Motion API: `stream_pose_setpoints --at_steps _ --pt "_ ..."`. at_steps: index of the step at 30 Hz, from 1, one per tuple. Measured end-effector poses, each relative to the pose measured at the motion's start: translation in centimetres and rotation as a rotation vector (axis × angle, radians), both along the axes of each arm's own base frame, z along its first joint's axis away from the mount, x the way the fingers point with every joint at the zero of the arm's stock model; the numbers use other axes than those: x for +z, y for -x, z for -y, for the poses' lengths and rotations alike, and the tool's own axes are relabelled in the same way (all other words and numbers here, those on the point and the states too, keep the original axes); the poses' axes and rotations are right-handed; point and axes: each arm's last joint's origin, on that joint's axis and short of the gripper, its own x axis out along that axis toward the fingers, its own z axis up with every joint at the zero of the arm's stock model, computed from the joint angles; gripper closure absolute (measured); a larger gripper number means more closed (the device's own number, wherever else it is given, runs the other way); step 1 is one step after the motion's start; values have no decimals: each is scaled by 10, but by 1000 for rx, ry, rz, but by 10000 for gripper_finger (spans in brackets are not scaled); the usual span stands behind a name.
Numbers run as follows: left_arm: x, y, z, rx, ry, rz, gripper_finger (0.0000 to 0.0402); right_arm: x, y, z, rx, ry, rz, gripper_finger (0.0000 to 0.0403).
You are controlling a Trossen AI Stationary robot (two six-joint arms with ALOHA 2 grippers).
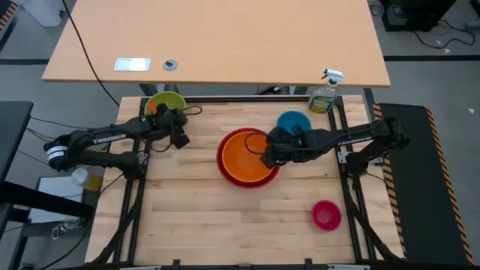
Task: Nest bowls inside each other
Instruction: Stack the green bowl on top of the orange bowl
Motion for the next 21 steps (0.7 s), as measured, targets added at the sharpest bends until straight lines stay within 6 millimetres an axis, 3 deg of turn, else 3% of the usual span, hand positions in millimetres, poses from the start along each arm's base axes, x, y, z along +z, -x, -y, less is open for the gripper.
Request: stream_pose_setpoints --at_steps 12,21 --pt "7 -28 -38 109 54 -140 230 5 -10 -1 69 26 77 236" --pt "-17 -32 -62 143 126 -272 230 6 -12 -2 93 39 82 236"
